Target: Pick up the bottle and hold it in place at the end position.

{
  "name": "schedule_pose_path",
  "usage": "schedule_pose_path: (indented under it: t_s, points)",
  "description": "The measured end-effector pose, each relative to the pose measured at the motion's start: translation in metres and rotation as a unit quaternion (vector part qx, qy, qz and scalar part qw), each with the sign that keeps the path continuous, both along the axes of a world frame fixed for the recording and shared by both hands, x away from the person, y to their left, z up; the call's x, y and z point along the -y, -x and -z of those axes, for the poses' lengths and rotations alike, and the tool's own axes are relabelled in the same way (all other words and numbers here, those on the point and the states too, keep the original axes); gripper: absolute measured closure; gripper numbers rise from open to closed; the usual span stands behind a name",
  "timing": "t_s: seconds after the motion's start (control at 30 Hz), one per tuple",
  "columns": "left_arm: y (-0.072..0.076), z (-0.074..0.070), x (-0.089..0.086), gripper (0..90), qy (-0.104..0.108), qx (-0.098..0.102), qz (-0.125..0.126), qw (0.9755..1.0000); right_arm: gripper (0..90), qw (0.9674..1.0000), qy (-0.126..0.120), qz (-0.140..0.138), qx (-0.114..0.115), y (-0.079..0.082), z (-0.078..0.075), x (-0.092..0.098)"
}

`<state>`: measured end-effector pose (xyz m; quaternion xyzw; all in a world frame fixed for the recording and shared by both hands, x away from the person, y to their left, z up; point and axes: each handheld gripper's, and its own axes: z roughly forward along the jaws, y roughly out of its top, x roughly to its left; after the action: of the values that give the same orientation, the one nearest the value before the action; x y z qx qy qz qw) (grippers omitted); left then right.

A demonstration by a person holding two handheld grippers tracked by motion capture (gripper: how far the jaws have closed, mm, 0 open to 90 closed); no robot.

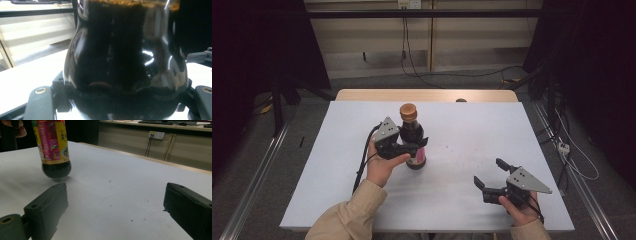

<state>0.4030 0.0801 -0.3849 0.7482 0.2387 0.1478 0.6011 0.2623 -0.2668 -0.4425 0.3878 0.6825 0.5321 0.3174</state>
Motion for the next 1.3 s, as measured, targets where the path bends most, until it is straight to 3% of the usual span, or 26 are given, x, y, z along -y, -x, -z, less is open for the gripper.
schedule_pose_path:
  t_s: [0.3, 1.3]
  points:
    - [-0.011, -0.001, 0.006, 26.4, 0.002, -0.010, -0.003, 0.9999, 4.7, 1.0000, -0.002, 0.001, -0.001, 0.000, 0.000, 0.001]
    - [-0.037, -0.004, 0.023, 26.3, -0.010, -0.011, -0.006, 0.9999, 4.8, 1.0000, -0.005, 0.002, -0.003, 0.001, 0.000, 0.003]
